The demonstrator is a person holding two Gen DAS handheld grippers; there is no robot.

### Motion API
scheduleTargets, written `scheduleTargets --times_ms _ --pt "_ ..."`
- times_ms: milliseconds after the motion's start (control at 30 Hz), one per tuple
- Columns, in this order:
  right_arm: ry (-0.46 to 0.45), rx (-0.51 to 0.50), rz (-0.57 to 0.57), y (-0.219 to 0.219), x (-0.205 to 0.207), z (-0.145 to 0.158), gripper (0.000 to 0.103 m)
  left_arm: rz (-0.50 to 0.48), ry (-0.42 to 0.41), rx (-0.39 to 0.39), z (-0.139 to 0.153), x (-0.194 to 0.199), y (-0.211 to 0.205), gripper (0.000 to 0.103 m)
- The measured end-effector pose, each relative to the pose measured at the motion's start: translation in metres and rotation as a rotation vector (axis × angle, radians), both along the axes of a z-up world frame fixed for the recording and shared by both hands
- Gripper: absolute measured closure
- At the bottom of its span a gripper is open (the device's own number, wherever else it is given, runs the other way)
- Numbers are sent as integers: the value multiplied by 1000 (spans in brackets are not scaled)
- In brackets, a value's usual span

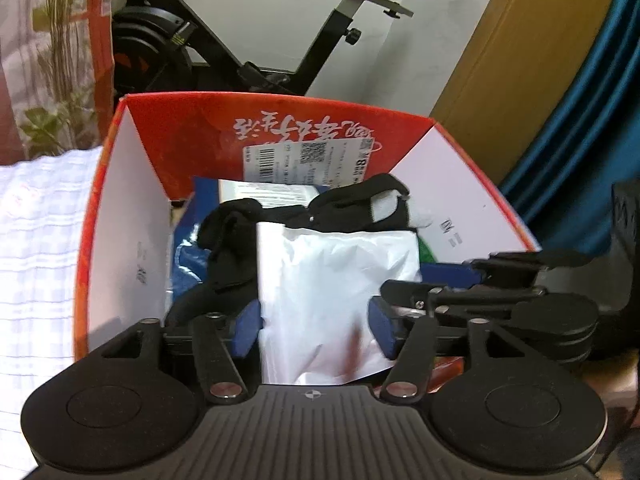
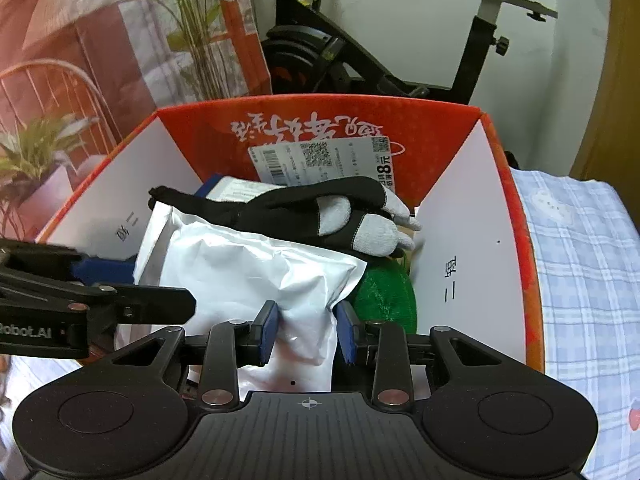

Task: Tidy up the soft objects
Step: 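Lower the bag into the box and open the left tool, then move the left tool down to the cream knitted cloth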

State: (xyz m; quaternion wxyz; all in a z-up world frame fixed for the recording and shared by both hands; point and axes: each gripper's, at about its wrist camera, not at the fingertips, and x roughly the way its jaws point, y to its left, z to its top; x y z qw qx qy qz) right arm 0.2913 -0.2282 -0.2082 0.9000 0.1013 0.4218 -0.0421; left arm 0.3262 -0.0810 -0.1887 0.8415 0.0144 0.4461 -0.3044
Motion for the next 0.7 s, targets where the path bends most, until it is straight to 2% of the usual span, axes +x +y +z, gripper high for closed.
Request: scheduleTargets --times_ms 133,200,267,400,500,567,700 --pt "-6 12 -23 -2 0 0 72 -2 -26 14 8 -7 1 26" --pt "-26 46 -50 -6 -3 0 68 2 -51 24 13 -10 1 17" --pt "-53 88 -70 -10 -10 2 65 16 -80 36 19 -15 3 12" --pt "-95 72 -60 -8 -24 10 52 38 -121 49 30 -25 6 8" --pt "-165 68 -48 -7 -42 22 47 52 -174 65 41 -39 12 6" --pt "-205 59 -49 -6 -54 32 46 70 -211 67 48 -51 19 6" --pt "-285 38 -41 -2 -83 45 46 112 -269 15 57 -79 45 6"
